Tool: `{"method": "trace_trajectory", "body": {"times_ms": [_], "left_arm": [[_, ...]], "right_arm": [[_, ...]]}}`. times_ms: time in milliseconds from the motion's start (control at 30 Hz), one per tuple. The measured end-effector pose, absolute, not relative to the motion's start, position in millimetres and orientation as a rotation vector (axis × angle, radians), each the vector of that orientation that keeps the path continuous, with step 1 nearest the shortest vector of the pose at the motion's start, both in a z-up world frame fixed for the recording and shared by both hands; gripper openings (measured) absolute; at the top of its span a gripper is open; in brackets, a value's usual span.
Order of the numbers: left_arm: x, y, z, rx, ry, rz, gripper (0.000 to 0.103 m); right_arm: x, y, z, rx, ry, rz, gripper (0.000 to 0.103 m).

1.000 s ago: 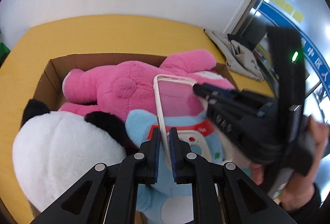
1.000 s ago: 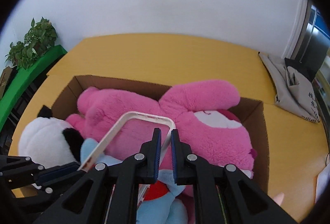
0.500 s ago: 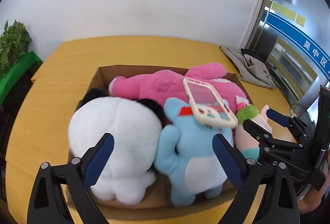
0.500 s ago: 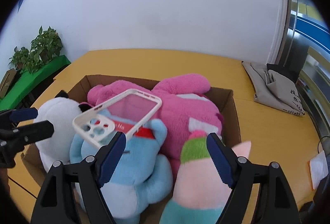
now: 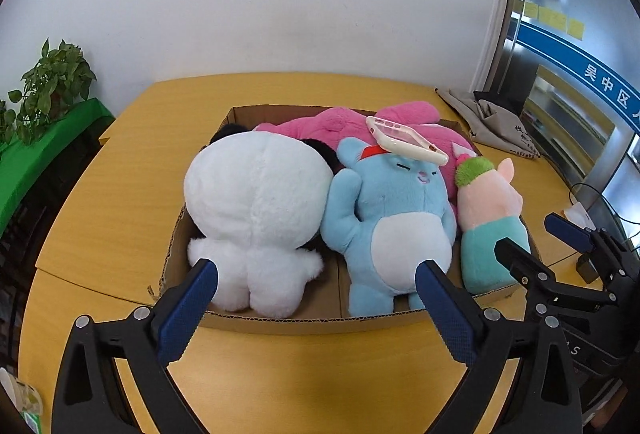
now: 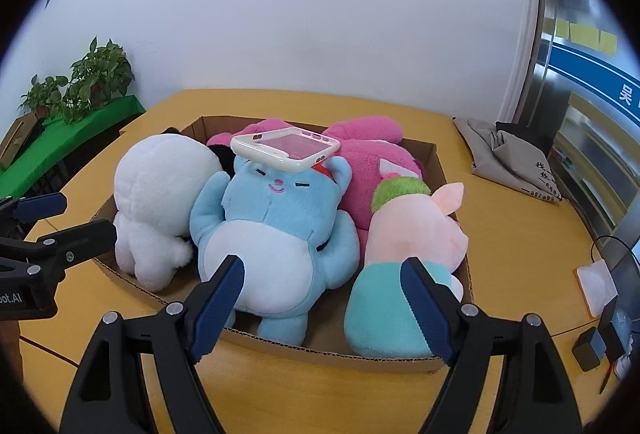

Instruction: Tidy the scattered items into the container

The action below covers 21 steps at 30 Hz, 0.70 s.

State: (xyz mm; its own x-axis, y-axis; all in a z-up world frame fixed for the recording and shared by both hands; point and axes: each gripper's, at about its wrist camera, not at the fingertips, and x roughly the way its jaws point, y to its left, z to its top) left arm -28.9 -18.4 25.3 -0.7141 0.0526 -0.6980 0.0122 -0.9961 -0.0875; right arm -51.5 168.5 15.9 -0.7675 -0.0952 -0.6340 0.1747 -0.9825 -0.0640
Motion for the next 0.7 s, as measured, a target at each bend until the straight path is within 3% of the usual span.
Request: {"method": "trace_trajectory", "body": {"times_ms": [700], "left_arm": [[-16.5, -8.8, 28.9, -1.156, -0.107, 2.872, 0.101]], "right_arm": [[-34.8, 172.2, 25.1, 0.981, 0.173, -2.841, 0.081]]}}
